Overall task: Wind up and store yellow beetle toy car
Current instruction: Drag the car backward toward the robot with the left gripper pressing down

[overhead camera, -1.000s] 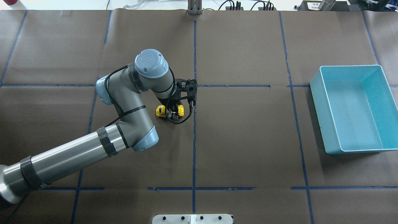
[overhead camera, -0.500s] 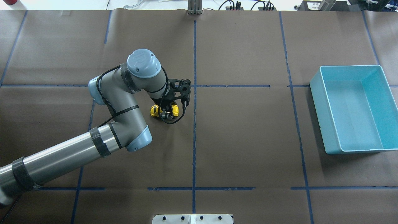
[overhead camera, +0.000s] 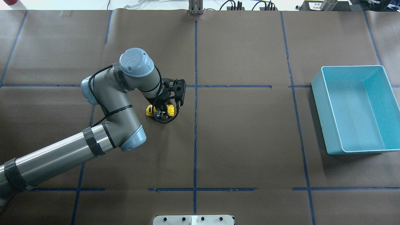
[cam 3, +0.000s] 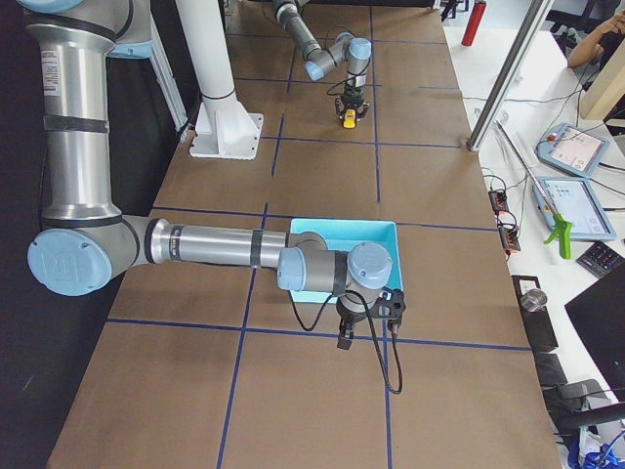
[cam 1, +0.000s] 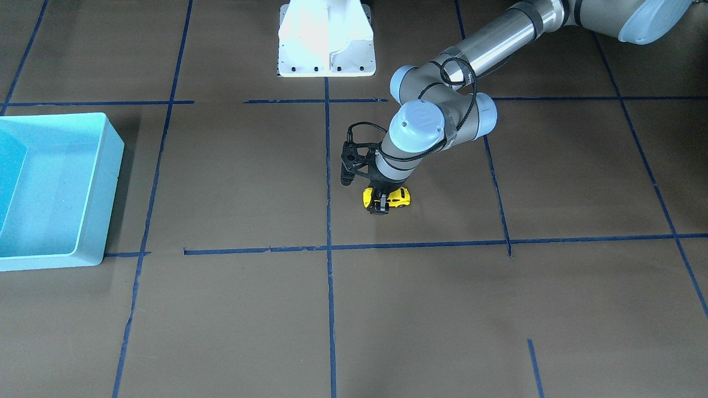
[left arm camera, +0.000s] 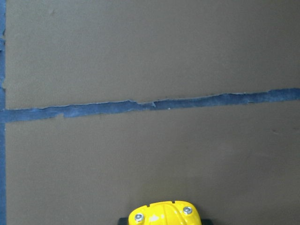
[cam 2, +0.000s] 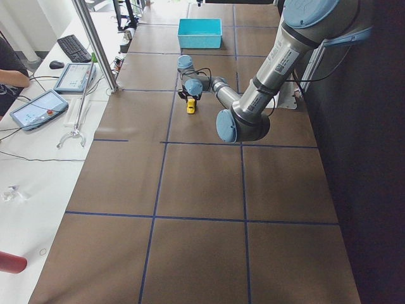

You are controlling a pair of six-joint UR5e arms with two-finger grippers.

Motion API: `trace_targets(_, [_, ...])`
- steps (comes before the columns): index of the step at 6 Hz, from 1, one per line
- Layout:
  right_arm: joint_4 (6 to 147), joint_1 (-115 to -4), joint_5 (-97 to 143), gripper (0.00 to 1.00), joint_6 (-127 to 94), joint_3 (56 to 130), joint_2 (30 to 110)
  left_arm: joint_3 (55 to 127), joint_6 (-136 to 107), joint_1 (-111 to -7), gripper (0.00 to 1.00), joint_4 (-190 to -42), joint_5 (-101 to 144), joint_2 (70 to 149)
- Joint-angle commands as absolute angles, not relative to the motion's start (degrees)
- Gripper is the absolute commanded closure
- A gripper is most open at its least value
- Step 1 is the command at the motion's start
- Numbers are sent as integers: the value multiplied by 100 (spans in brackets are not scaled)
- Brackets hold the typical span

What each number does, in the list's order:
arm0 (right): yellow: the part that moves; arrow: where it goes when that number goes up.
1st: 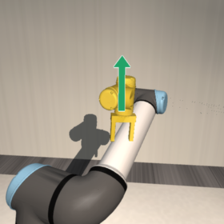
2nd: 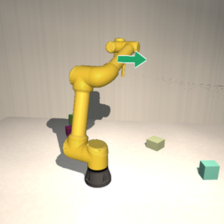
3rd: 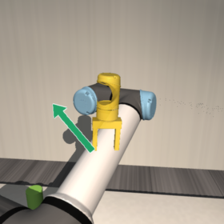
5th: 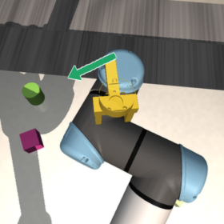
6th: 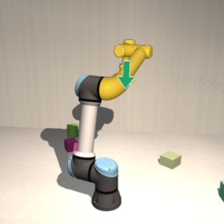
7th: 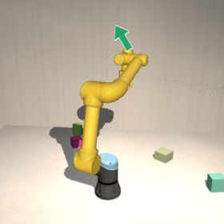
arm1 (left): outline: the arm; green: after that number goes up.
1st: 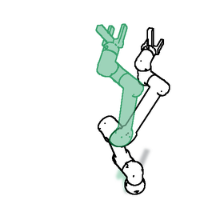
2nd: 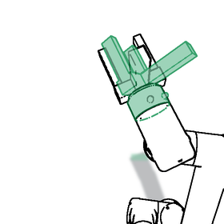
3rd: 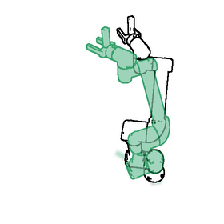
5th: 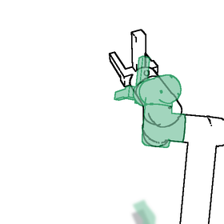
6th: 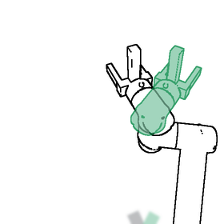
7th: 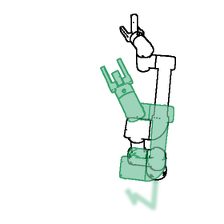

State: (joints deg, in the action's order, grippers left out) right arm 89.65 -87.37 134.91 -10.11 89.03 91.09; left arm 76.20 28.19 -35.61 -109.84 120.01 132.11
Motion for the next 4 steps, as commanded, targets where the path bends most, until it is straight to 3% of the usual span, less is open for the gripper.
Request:
trace_targets(1, [8965,-8736,13491,0,-1011,8903,9105,7716,3082,-3603,42,-10986,12058,13157])
trace_targets(2, [8965,-8736,13491,0,-1011,8912,9105,7717,3085,-3630,0,-10978,12059,13149])
trace_targets(4, [8965,-8745,13491,0,-1011,8912,9105,7726,3129,-3639,0,-10960,12050,13131])
